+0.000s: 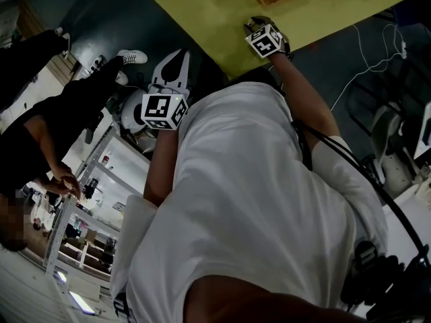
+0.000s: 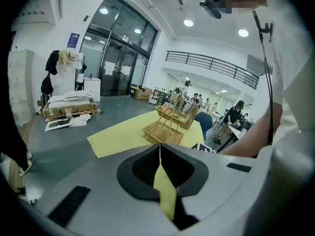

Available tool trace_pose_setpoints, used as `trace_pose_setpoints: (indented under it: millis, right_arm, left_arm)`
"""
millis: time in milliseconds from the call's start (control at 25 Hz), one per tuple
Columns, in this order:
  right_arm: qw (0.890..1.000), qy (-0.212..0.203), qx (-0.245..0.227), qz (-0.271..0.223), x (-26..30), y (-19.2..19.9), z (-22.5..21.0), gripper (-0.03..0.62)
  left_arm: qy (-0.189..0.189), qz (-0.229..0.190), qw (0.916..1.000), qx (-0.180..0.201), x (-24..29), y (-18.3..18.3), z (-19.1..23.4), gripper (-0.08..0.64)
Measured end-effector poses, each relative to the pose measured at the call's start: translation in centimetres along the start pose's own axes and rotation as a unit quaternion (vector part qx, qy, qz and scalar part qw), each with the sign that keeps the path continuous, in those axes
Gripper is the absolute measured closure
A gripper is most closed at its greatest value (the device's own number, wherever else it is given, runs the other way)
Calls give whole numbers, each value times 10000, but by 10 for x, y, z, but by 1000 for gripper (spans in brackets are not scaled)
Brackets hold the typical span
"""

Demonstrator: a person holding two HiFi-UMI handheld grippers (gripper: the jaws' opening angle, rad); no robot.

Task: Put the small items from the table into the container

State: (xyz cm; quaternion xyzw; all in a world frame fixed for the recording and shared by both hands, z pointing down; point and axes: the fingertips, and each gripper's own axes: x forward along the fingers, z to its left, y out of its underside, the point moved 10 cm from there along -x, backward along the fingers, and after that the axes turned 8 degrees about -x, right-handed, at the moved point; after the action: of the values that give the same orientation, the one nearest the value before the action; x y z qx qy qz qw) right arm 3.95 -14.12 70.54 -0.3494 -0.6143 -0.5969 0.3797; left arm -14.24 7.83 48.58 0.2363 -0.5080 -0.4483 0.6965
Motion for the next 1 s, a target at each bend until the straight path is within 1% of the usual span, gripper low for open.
trace_pose_setpoints:
  millis: [240, 360, 440, 720, 880, 1000]
  right_arm:
    - [9993, 149, -21, -350, -33, -19, -1, 430]
    - [9972, 357, -101, -648, -65, -39, 6, 430]
    - [9951, 521, -143, -824, -86, -50, 3, 430]
    - [9851, 951, -69, -1429, -148, -60, -27, 430]
    - [9776, 1172, 97, -1746, -177, -62, -49, 430]
    - [9730, 1371, 178, -1849, -191, -63, -71, 430]
  left_arm:
    - [258, -126, 9996, 73, 9, -8, -1, 551]
    - [459, -226, 9985, 170, 6, -19, -5, 551]
    - [607, -273, 9975, 231, 13, -26, -8, 551]
    - [966, -355, 9939, 387, 50, -37, -29, 551]
    - [1051, -373, 9929, 409, 61, -38, -37, 551]
    - [1072, -386, 9925, 452, 65, -40, -41, 551]
